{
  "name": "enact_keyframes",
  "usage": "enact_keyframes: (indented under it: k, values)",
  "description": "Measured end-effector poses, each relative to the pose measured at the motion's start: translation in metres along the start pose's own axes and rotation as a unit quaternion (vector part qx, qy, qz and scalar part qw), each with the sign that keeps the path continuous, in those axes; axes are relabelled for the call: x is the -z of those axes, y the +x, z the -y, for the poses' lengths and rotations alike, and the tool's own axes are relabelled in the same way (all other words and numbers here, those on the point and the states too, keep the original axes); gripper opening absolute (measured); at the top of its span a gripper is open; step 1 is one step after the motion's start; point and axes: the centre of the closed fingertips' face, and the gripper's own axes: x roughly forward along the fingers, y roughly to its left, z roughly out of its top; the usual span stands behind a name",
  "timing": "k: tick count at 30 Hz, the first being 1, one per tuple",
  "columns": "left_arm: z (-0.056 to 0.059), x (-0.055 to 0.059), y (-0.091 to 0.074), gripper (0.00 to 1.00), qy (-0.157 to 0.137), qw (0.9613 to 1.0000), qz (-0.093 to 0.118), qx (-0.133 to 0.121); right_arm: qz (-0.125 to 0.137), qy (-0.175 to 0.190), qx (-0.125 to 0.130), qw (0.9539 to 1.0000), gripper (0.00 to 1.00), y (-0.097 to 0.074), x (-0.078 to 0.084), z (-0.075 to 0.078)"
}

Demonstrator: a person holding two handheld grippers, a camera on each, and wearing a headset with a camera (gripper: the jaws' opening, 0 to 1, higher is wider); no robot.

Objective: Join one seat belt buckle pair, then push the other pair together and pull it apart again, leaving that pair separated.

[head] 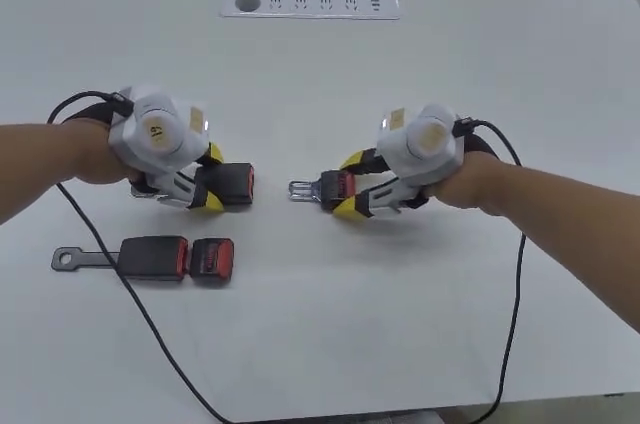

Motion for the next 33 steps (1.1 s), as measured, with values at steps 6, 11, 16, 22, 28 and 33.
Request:
enact_keyframes:
  k: [6,11,16,22,28,33]
  values:
    - [0.0,0.0,0.0,0.35,0.001,1.0,-0.001,0.0,-0.001,0.002,0.003,1.0,0.35,-0.009,0.013,0.003]
    - [0.0,0.0,0.0,0.35,0.0,1.0,0.001,0.0,-0.001,0.01,0.005,0.9999,0.35,-0.019,0.024,0.003]
    - [0.0,0.0,0.0,0.35,-0.001,1.0,0.001,0.0,-0.007,0.008,0.008,0.9999,0.36,-0.025,0.032,0.005]
    - [0.0,0.0,-0.001,0.35,-0.002,1.0,0.006,-0.001,-0.008,0.019,0.007,0.9998,0.36,-0.032,0.038,0.007]
    - [0.0,0.001,0.0,0.35,-0.002,1.0,0.004,0.0,-0.012,0.015,0.007,0.9998,0.36,-0.038,0.044,0.009]
    - [0.0,0.0,0.0,0.35,-0.003,1.0,0.003,-0.001,-0.015,0.016,0.008,0.9997,0.36,-0.045,0.05,0.011]
